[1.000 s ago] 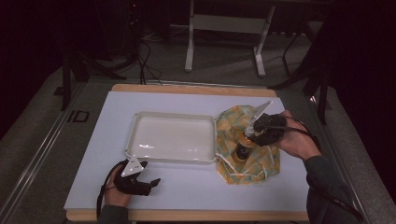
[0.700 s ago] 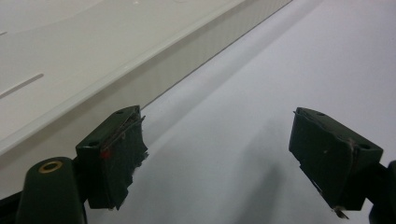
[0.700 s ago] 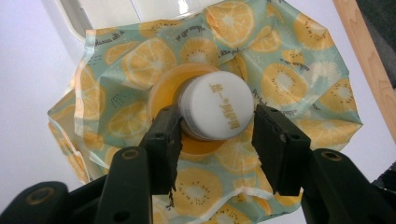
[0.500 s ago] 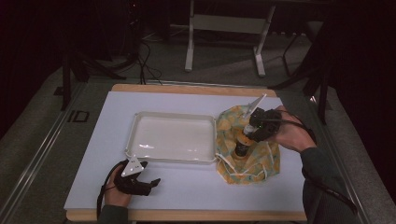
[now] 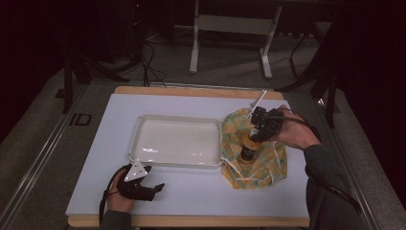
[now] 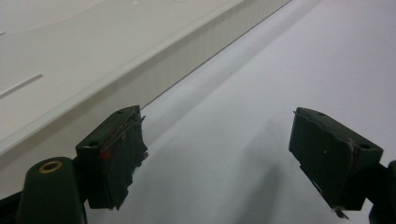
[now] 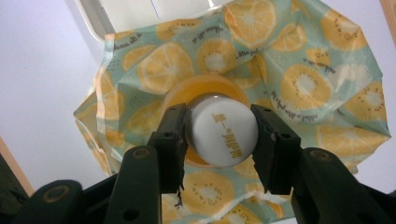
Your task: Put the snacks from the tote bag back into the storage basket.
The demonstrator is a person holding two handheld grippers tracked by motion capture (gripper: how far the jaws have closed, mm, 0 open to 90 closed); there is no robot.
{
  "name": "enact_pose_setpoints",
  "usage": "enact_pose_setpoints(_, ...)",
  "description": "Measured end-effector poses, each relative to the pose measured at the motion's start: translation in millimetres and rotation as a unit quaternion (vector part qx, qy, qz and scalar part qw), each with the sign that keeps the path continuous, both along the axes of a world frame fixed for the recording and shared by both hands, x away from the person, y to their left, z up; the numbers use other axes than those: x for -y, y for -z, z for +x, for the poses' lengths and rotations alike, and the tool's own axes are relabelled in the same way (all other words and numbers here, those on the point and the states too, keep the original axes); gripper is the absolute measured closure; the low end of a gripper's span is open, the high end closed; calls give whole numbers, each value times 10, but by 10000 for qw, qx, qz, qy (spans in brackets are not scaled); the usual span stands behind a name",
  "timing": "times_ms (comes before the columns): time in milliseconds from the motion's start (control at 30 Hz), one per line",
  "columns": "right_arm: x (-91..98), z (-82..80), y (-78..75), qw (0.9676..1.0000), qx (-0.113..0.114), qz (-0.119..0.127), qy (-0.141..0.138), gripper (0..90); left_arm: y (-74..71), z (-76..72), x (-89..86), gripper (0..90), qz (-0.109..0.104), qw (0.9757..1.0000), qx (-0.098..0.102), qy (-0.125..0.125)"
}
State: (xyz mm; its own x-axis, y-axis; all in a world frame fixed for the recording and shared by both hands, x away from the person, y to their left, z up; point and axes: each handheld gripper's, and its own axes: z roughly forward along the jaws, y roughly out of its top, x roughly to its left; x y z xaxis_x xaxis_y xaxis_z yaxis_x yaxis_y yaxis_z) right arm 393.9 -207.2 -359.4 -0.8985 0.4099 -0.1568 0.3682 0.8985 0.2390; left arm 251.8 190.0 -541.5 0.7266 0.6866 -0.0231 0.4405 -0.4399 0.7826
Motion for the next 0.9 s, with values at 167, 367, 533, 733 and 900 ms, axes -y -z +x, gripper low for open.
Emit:
enact_pose_setpoints(167, -11, 11, -10, 10000, -52, -74, -1, 585, 0, 0, 0, 180, 4, 10000, 5, -1)
enact_pose_setpoints(367, -15, -1, -24, 9998, -93, -154, -12, 587, -1, 0, -2, 180, 9, 10000, 3, 4)
enact_pose_setpoints(533, 5, -9, -42, 9998, -83, -197, 4, 587, 0, 0, -1, 180, 10, 10000, 7, 0)
enact_pose_setpoints(733, 27, -22, -92, 9997, -52, -233, -15, 587, 1, 0, 2, 180, 12, 10000, 4, -1)
enact_pose_setpoints(900, 44, -26, -157, 9998, -8, -215, -17, 587, 1, 1, 3, 180, 21, 10000, -1, 5)
